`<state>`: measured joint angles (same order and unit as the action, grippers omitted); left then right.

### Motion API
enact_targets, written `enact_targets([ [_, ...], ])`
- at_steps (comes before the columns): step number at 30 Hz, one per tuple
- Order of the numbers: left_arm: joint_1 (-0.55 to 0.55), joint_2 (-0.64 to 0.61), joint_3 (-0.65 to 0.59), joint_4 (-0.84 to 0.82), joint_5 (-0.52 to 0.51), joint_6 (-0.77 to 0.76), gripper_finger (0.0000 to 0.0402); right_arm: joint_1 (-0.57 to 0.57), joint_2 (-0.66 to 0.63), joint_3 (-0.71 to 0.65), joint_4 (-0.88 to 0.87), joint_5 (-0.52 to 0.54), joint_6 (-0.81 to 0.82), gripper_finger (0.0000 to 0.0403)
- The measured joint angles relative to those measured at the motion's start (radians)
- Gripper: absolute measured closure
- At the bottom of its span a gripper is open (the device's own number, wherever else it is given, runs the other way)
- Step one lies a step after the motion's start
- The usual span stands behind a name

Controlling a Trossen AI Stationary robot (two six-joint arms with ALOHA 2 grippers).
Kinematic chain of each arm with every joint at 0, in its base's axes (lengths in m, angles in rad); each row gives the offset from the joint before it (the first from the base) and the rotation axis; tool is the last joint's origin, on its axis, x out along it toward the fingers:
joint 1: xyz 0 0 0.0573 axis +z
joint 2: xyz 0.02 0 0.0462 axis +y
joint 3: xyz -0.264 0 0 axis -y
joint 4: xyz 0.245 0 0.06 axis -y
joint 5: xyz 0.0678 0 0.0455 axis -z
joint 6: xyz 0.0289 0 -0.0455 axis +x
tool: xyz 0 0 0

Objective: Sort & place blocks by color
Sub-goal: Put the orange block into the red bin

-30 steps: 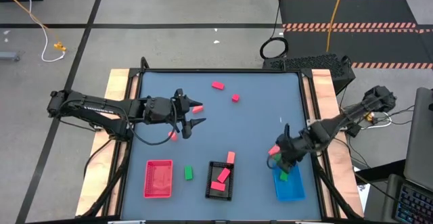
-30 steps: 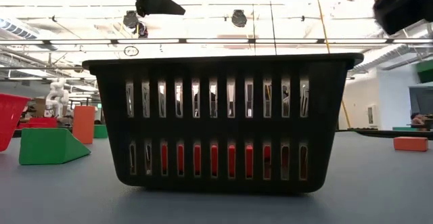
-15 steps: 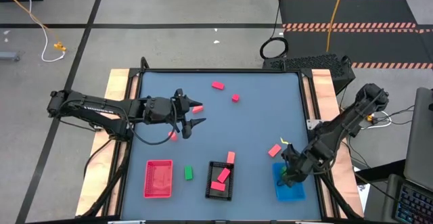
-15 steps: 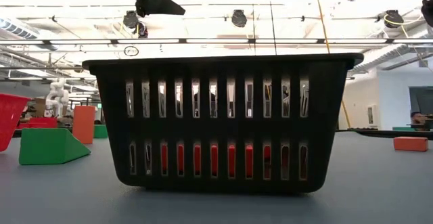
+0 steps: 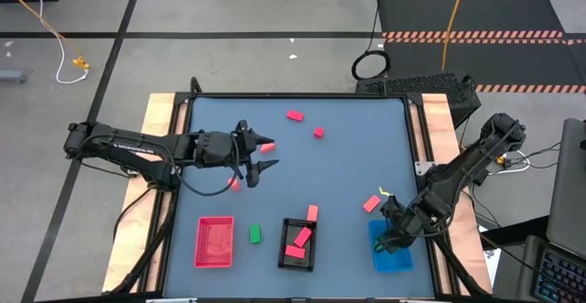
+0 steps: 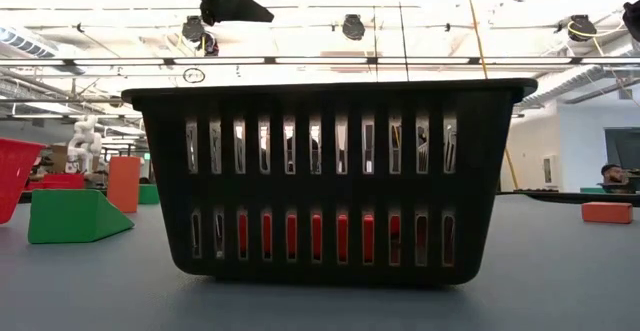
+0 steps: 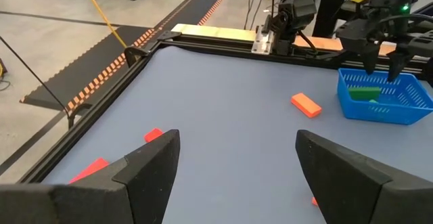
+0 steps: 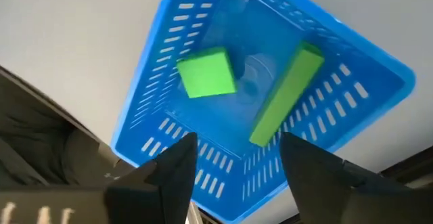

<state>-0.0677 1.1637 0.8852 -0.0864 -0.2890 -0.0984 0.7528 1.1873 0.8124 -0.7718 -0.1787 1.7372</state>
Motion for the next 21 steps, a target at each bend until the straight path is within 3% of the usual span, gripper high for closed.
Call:
enact_targets([
  [6,0.000,0.000,0.000,0.007,0.000,0.003,0.0107,-0.034,-0.028,0.000,0.102,0.072,-0.071,0.0197],
  [11,0.000,0.000,0.000,0.016,0.000,0.003,0.0107,-0.119,-0.074,0.000,0.130,0.187,-0.227,0.0198],
  [16,0.000,0.000,0.000,0.016,0.000,0.007,0.0107,-0.256,-0.085,0.000,0.124,0.211,-0.449,0.0198],
  [21,0.000,0.000,0.000,0.015,0.000,0.041,0.0107,-0.380,-0.031,0.000,0.168,0.205,-0.856,0.0198],
])
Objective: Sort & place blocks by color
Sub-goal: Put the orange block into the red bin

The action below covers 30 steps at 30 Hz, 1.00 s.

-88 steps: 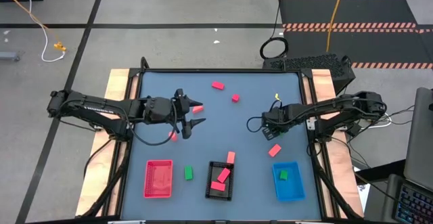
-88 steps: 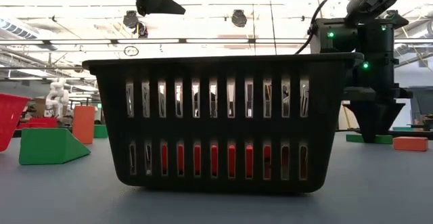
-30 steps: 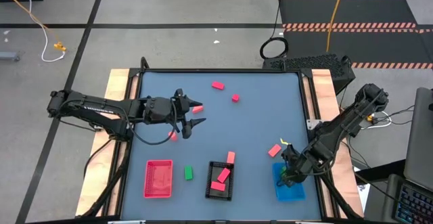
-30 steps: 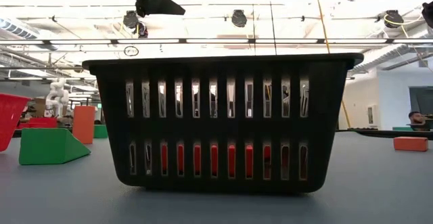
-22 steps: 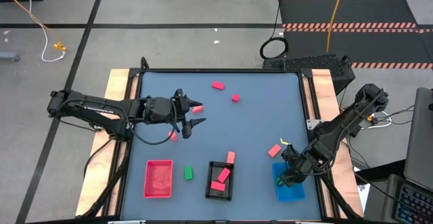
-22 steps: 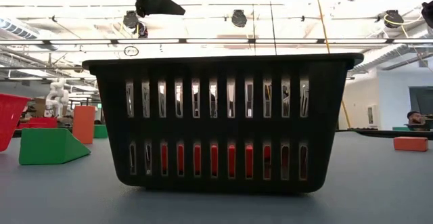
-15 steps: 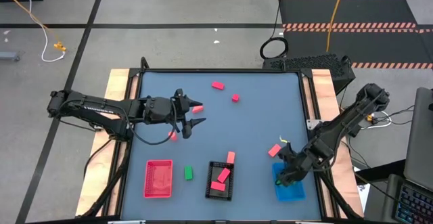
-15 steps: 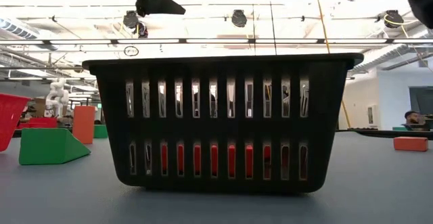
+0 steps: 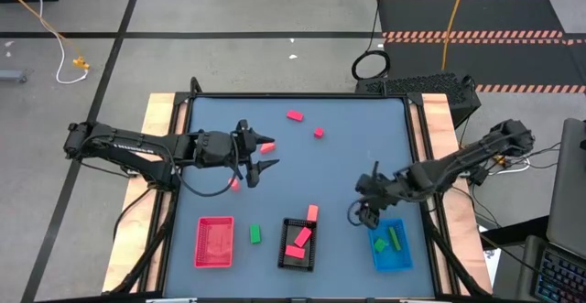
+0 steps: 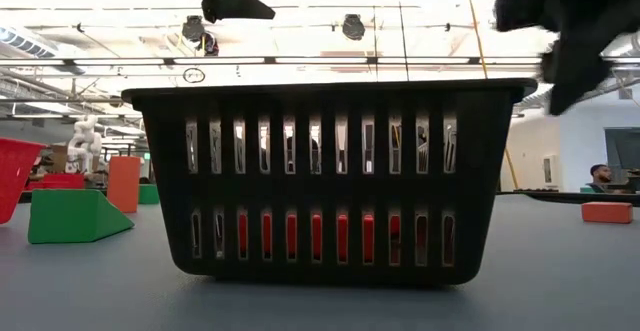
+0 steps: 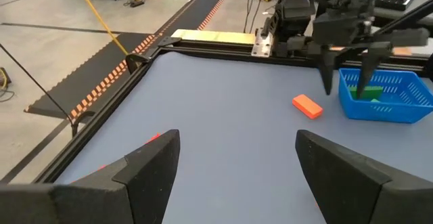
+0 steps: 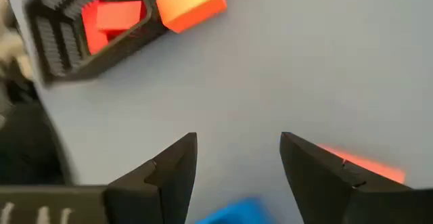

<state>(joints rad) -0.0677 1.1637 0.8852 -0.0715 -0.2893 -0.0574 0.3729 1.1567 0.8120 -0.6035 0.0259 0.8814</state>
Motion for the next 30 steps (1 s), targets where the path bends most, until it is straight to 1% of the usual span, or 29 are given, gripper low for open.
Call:
enact_targets([
  [3,0.000,0.000,0.000,-0.009,0.000,0.010,0.0107,-0.053,0.026,0.000,0.048,-0.002,-0.291,0.0198],
  [5,0.000,0.000,0.000,-0.013,0.000,0.014,0.0107,-0.085,0.034,0.000,0.056,-0.003,-0.452,0.0198],
  [9,0.000,0.000,0.000,-0.014,0.000,0.032,0.0107,-0.149,0.033,0.000,-0.029,-0.003,-0.663,0.0198],
  [11,0.000,0.000,0.000,-0.015,0.000,0.038,0.0107,-0.177,0.034,0.000,-0.094,-0.025,-0.737,0.0198],
  [16,0.002,0.000,0.000,-0.015,-0.001,0.053,0.0107,-0.231,0.048,0.000,-0.175,-0.146,-0.843,0.0198],
  [19,0.002,0.000,0.000,-0.015,-0.012,0.056,0.0107,-0.231,0.083,0.000,-0.207,-0.188,-0.909,0.0198],
  [21,0.002,0.000,0.000,-0.015,-0.028,0.056,0.0107,-0.215,0.117,0.000,-0.222,-0.197,-0.957,0.0198],
  [25,0.003,0.000,0.000,-0.015,-0.034,0.056,0.0107,-0.180,0.191,0.000,-0.262,-0.162,-1.066,0.0198],
  [30,0.003,0.000,0.000,-0.017,-0.034,0.056,0.0107,-0.159,0.238,0.000,-0.266,-0.071,-1.105,0.0198],
])
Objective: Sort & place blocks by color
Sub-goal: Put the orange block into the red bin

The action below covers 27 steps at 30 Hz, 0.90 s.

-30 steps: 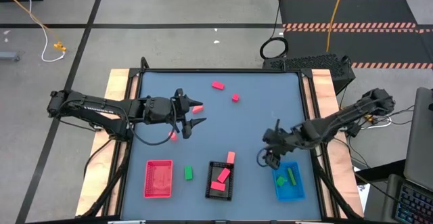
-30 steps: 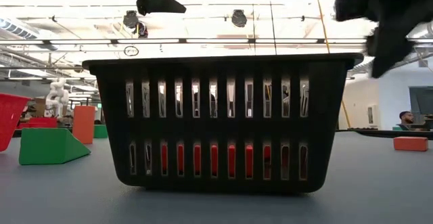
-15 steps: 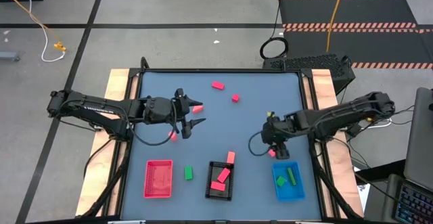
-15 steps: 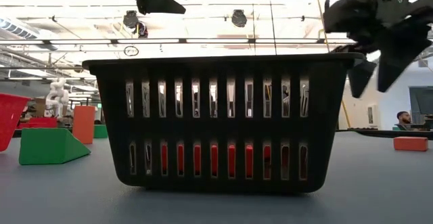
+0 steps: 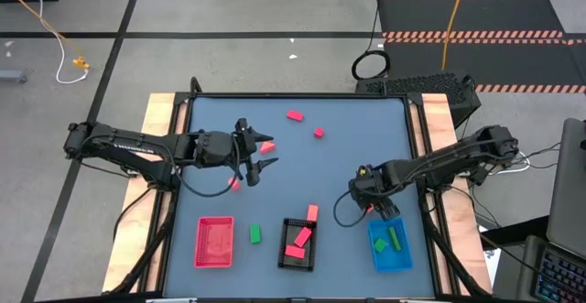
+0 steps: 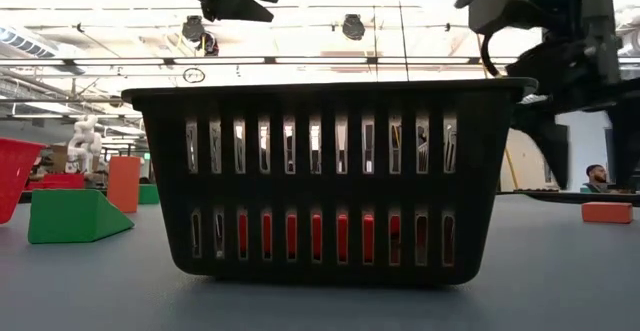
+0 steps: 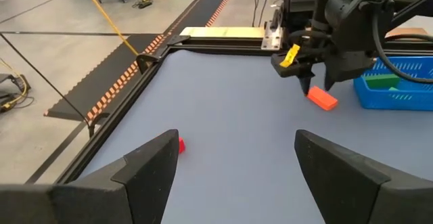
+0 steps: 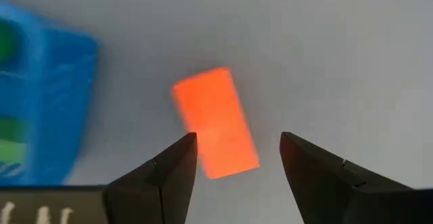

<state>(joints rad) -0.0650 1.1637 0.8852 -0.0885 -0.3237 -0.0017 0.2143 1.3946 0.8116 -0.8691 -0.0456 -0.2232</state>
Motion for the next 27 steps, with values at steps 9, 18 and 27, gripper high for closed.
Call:
enact_targets([
  [9,0.000,0.000,0.000,-0.038,0.000,-0.006,0.0107,0.049,0.031,0.000,-0.004,0.019,-0.036,0.0198],
  [18,0.000,0.000,0.000,-0.038,0.000,-0.007,0.0107,0.063,0.077,0.000,-0.003,0.023,-0.036,0.0200],
  [27,0.000,0.000,0.000,-0.034,0.000,-0.015,0.0107,0.063,0.119,-0.027,0.059,0.049,-0.031,0.0260],
])
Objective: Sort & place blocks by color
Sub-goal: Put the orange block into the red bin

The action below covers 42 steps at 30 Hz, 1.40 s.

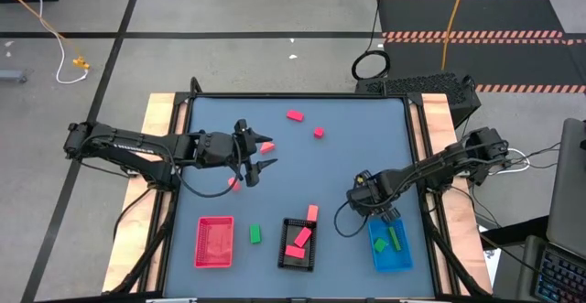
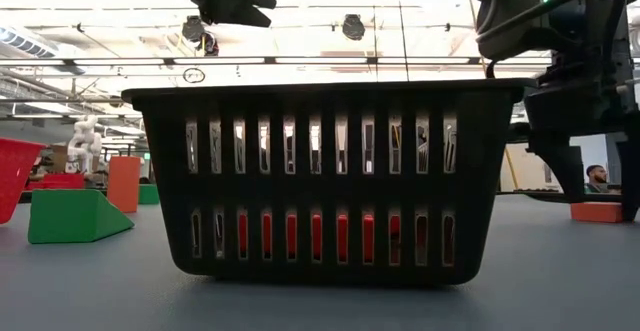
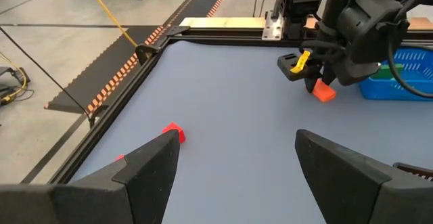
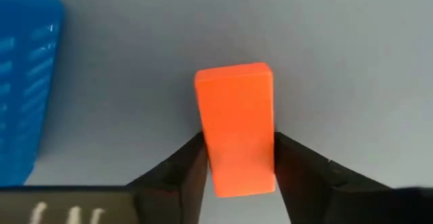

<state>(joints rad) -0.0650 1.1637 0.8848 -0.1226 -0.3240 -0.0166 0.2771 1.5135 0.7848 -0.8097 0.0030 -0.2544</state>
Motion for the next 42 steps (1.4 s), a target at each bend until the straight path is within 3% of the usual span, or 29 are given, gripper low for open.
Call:
enact_targets([
  [3,0.000,0.000,0.000,0.001,0.000,0.000,0.0107,0.000,-0.001,-0.002,-0.003,0.006,0.004,0.0282],
  [9,0.000,0.000,0.000,0.000,0.000,-0.004,0.0107,0.000,-0.053,0.001,-0.024,0.036,0.046,0.0282],
  [15,0.000,0.000,0.000,0.031,0.000,0.002,0.0107,0.000,-0.146,0.105,-0.080,0.131,0.079,0.0282],
  [19,-0.029,0.000,0.000,0.102,-0.004,0.107,0.0108,-0.008,-0.206,0.169,0.067,0.210,0.111,0.0282],
  [23,-0.097,0.013,0.000,0.161,-0.002,0.269,0.0108,-0.047,-0.241,0.169,0.341,0.187,0.176,0.0282],
  [29,-0.176,0.074,0.000,0.227,0.000,0.458,0.0108,-0.158,-0.184,0.166,0.533,0.025,0.371,0.0282],
  [37,-0.203,0.163,0.000,0.263,0.000,0.606,0.0108,-0.266,-0.020,0.166,0.788,-0.548,0.541,0.0278],
  [42,-0.212,0.182,0.000,0.296,0.024,0.585,0.0108,-0.317,0.020,0.165,0.858,-0.659,0.591,0.0269],
])
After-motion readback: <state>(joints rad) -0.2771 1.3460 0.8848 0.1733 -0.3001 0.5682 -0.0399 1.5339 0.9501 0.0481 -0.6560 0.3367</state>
